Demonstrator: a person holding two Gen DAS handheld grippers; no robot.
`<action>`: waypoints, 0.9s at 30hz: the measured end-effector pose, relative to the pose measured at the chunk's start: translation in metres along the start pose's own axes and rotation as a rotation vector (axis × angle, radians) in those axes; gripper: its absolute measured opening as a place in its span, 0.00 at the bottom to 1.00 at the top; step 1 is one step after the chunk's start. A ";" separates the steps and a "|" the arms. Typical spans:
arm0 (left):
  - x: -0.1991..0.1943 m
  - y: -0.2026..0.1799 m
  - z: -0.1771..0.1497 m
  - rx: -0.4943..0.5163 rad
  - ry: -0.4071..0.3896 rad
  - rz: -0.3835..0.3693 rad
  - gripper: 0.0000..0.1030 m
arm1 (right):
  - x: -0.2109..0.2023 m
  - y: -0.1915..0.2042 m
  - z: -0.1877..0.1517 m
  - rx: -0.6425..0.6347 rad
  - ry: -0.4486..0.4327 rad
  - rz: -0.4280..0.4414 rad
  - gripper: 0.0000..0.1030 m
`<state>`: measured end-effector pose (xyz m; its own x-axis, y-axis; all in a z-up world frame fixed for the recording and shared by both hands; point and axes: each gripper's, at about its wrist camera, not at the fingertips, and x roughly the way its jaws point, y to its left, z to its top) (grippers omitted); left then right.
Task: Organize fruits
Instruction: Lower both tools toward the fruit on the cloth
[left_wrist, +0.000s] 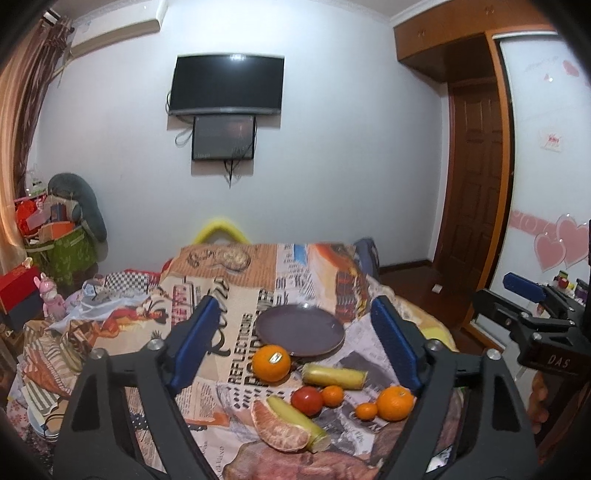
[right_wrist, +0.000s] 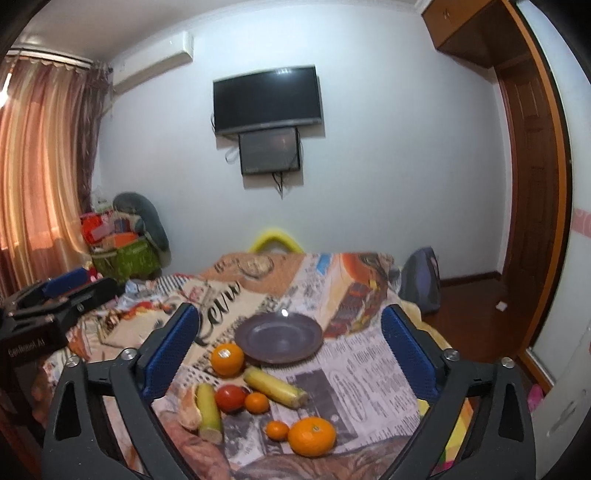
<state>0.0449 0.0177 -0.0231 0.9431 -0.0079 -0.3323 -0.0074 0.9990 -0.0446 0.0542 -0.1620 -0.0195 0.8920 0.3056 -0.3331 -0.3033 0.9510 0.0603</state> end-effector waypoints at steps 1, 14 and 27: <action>0.005 0.002 -0.002 0.002 0.016 0.001 0.74 | 0.006 -0.003 -0.003 0.000 0.026 -0.009 0.90; 0.091 0.037 -0.058 -0.014 0.323 0.024 0.61 | 0.060 -0.024 -0.048 -0.013 0.304 -0.008 0.78; 0.136 0.038 -0.120 -0.043 0.576 -0.005 0.70 | 0.097 -0.033 -0.094 0.007 0.490 0.022 0.78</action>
<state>0.1331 0.0491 -0.1832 0.6104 -0.0475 -0.7907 -0.0286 0.9962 -0.0819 0.1195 -0.1682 -0.1422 0.6221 0.2688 -0.7354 -0.3161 0.9455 0.0782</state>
